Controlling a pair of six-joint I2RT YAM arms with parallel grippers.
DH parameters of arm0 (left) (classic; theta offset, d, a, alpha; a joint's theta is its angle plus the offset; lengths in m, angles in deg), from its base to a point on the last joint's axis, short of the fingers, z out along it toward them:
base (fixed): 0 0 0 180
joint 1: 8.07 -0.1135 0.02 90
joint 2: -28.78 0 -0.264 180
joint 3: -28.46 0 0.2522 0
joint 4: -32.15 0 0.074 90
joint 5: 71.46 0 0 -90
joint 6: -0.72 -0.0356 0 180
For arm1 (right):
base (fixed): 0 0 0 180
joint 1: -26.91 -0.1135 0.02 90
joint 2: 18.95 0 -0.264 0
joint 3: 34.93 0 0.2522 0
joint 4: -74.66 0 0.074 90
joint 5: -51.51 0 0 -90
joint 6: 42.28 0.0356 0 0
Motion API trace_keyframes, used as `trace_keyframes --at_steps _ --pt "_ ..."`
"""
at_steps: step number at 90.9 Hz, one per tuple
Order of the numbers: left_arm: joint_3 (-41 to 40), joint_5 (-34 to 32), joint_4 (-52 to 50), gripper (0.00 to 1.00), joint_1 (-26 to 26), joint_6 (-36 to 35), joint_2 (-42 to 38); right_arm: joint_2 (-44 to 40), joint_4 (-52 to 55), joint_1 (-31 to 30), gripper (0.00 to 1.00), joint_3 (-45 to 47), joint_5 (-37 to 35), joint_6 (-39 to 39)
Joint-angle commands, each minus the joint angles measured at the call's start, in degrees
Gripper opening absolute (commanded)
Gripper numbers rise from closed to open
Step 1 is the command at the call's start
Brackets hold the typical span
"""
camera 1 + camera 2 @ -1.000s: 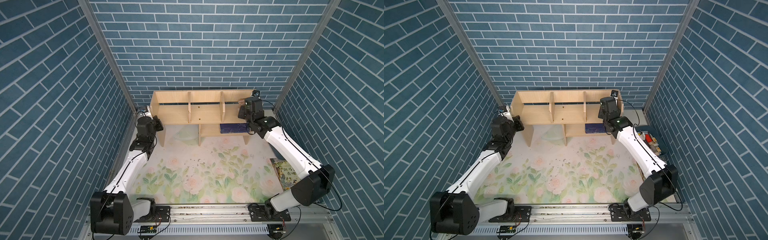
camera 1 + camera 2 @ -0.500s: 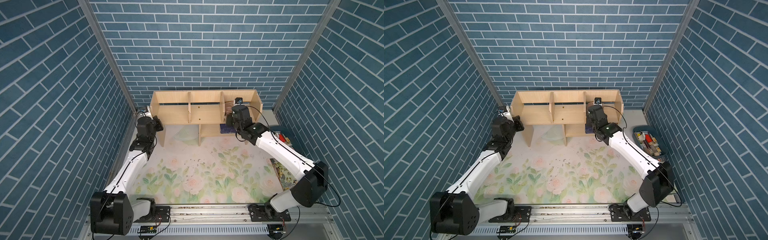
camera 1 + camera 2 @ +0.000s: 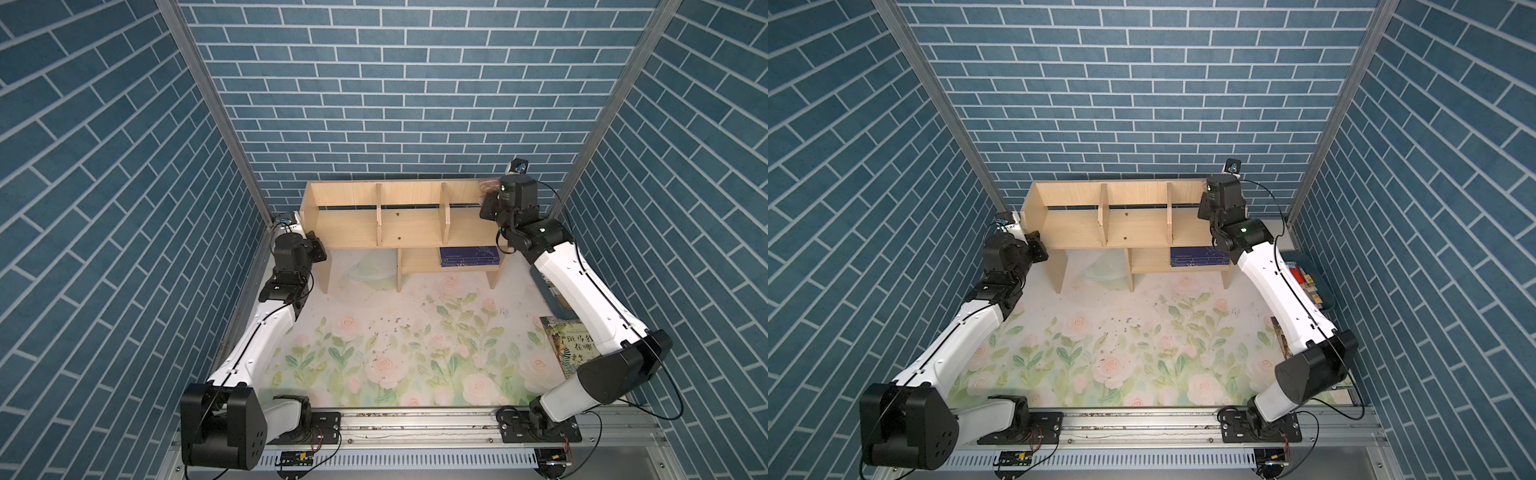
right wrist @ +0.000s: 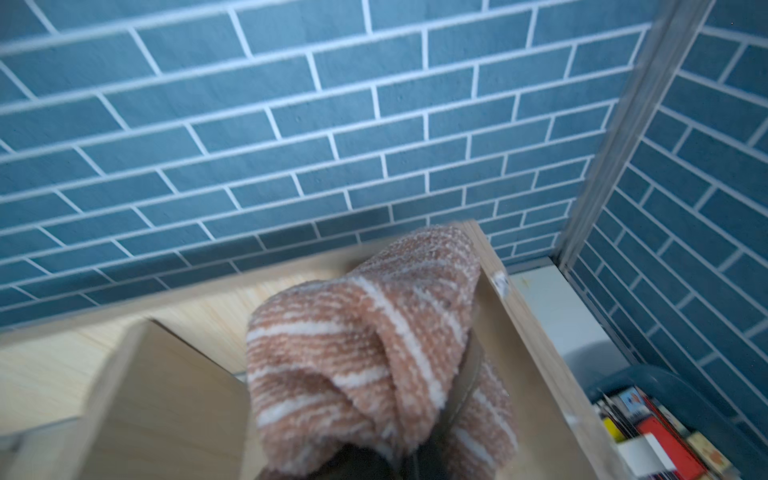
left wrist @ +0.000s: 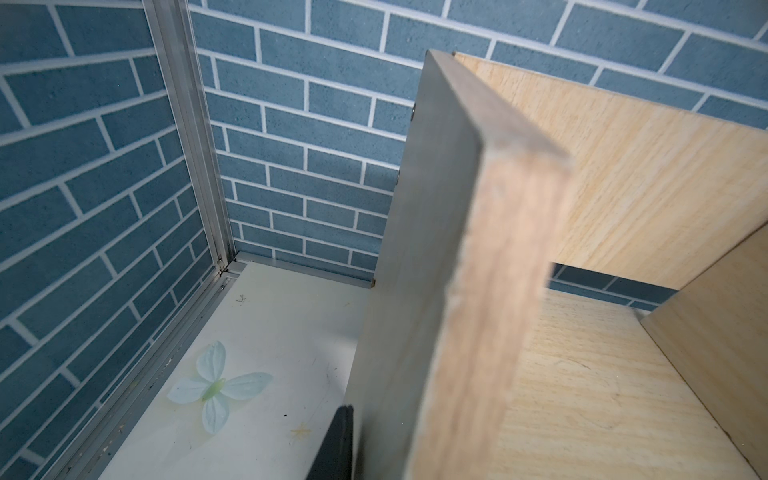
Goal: Wipe the bookshelf clean with a cloth
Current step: Hold the shelf at the center of the board.
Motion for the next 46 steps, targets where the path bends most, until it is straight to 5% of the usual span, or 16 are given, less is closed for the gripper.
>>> trace_keyframes --at_steps 1,23,46 --pt "0.2 2.5 -0.4 0.00 1.1 5.1 0.4 4.2 0.5 -3.9 0.00 -6.9 1.8 -3.9" --pt "0.2 2.7 -0.3 0.00 1.1 5.3 0.5 9.2 -0.6 -17.5 0.00 -14.2 0.1 -4.5" --pt "0.0 2.9 -0.1 0.00 1.1 5.3 0.5 16.5 -2.1 -19.3 0.00 -7.9 2.6 1.1"
